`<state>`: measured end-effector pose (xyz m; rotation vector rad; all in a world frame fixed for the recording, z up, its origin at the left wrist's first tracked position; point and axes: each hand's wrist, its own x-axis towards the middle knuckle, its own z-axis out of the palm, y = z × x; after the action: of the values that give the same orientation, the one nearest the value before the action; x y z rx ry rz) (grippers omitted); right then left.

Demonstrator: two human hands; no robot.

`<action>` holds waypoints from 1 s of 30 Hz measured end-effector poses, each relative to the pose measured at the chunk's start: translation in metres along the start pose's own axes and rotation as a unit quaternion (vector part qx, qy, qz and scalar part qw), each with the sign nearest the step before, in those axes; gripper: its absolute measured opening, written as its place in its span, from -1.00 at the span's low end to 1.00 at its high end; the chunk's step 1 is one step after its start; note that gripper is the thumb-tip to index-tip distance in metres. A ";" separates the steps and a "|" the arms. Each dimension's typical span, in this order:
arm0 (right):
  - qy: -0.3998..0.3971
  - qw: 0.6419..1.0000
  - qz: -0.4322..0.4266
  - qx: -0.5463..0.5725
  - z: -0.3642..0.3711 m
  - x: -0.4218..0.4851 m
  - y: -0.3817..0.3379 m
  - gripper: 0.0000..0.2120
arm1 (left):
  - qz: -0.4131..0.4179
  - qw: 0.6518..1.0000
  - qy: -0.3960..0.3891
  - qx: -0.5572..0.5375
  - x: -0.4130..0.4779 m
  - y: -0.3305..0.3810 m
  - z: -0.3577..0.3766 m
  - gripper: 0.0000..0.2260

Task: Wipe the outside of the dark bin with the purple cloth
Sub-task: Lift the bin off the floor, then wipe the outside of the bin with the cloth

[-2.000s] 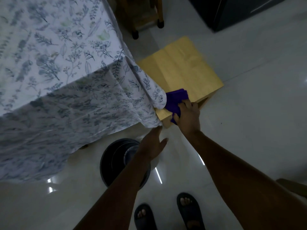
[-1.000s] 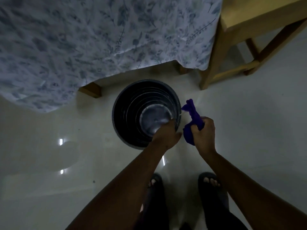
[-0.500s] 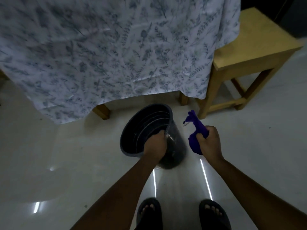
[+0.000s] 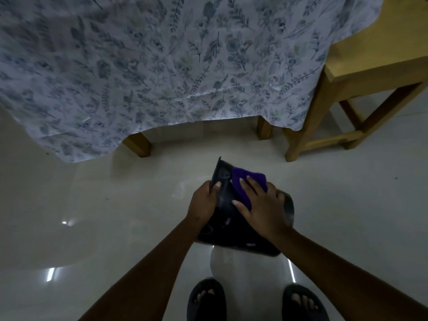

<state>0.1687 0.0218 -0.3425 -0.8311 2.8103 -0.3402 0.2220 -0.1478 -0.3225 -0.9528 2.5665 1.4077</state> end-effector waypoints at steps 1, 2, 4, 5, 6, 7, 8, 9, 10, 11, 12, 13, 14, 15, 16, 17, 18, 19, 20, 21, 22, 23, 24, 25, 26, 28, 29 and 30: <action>-0.009 1.000 -0.014 -0.024 0.004 0.005 0.002 -0.34 | -0.006 1.000 -0.001 -0.002 0.000 -0.006 0.004 -0.68; -0.015 0.999 -0.024 -0.027 0.009 0.011 0.007 -0.32 | -0.006 1.000 -0.002 -0.007 0.000 -0.011 0.007 -0.68; -0.037 0.999 -0.007 0.035 0.019 0.031 0.020 -0.38 | 0.001 1.000 0.002 -0.015 0.001 -0.018 0.012 -0.69; -0.060 0.994 0.020 0.091 0.020 0.042 0.025 -0.44 | 0.005 1.000 0.008 -0.017 0.001 -0.019 0.013 -0.69; -0.068 0.987 0.043 0.137 0.021 0.051 0.029 -0.49 | 0.007 1.000 0.019 -0.016 0.002 -0.020 0.014 -0.69; -0.065 0.984 0.058 0.158 0.021 0.053 0.032 -0.51 | 0.005 0.999 0.030 -0.013 0.003 -0.022 0.014 -0.68; -0.057 0.984 0.062 0.154 0.022 0.049 0.033 -0.52 | 0.004 0.999 0.038 -0.011 0.004 -0.023 0.014 -0.68; -0.048 0.988 0.055 0.136 0.024 0.040 0.032 -0.51 | 0.004 0.999 0.043 -0.007 0.005 -0.024 0.014 -0.67; -0.039 0.993 0.040 0.106 0.028 0.025 0.028 -0.49 | 0.007 0.999 0.043 -0.001 0.006 -0.025 0.015 -0.66; -0.030 0.997 0.025 0.074 0.032 0.008 0.020 -0.48 | 0.009 0.999 0.042 0.009 0.007 -0.026 0.016 -0.66; -0.023 0.998 0.009 0.053 0.035 -0.010 0.009 -0.46 | 0.010 0.999 0.040 0.017 0.008 -0.026 0.016 -0.65; -0.020 0.999 -0.002 0.047 0.037 -0.023 -0.001 -0.45 | 0.012 0.999 0.039 0.022 0.010 -0.027 0.016 -0.65; -0.020 0.999 -0.011 0.046 0.039 -0.027 -0.008 -0.44 | 0.016 0.999 0.037 0.023 0.011 -0.028 0.016 -0.64; -0.020 0.999 -0.021 0.045 0.039 -0.022 -0.010 -0.44 | 0.019 0.999 0.035 0.023 0.011 -0.029 0.016 -0.64; -0.015 0.999 -0.026 0.045 0.039 -0.011 -0.007 -0.45 | 0.019 0.999 0.033 0.020 0.012 -0.028 0.015 -0.64; -0.013 0.998 -0.016 0.054 0.038 0.005 -0.003 -0.45 | 0.017 0.999 0.033 0.019 0.014 -0.025 0.015 -0.65; -0.020 0.997 0.003 0.071 0.036 0.022 0.004 -0.46 | 0.016 0.999 0.034 0.020 0.017 -0.023 0.015 -0.65; -0.025 0.995 0.023 0.090 0.033 0.035 0.011 -0.46 | 0.015 0.999 0.035 0.021 0.019 -0.019 0.016 -0.65; -0.028 0.993 0.043 0.109 0.032 0.043 0.018 -0.46 | 0.014 0.999 0.036 0.025 0.019 -0.016 0.016 -0.65; -0.028 0.991 0.058 0.120 0.032 0.043 0.022 -0.46 | 0.013 0.999 0.033 0.031 0.019 -0.012 0.016 -0.66; -0.028 0.990 0.067 0.119 0.031 0.035 0.024 -0.47 | 0.010 0.999 0.026 0.038 0.020 -0.010 0.017 -0.65; -0.023 0.993 0.063 0.096 0.033 0.020 0.023 -0.47 | 0.005 0.999 0.020 0.042 0.021 -0.009 0.017 -0.65; -0.015 0.997 0.045 0.064 0.035 -0.001 0.017 -0.47 | 0.001 0.999 0.016 0.046 0.023 -0.010 0.017 -0.64; -0.010 0.999 0.017 0.041 0.038 -0.023 0.007 -0.46 | 0.001 0.999 0.015 0.051 0.025 -0.010 0.017 -0.64; -0.004 0.999 -0.011 0.035 0.039 -0.041 -0.002 -0.44 | 0.004 0.998 0.015 0.055 0.027 -0.011 0.017 -0.64; -0.007 0.998 -0.029 0.062 0.044 -0.040 -0.009 -0.44 | 0.015 0.998 0.019 0.052 0.029 -0.014 0.017 -0.63; -0.012 0.997 -0.028 0.075 0.040 -0.024 -0.008 -0.45 | 0.019 0.999 0.021 0.046 0.026 -0.016 0.017 -0.63; -0.014 0.996 -0.016 0.085 0.036 -0.004 -0.004 -0.46 | 0.023 0.999 0.020 0.043 0.022 -0.018 0.016 -0.63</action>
<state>0.1829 0.0145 -0.3758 -0.8366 2.6981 -0.5587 0.2101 -0.1528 -0.3528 -0.9246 2.6707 1.2898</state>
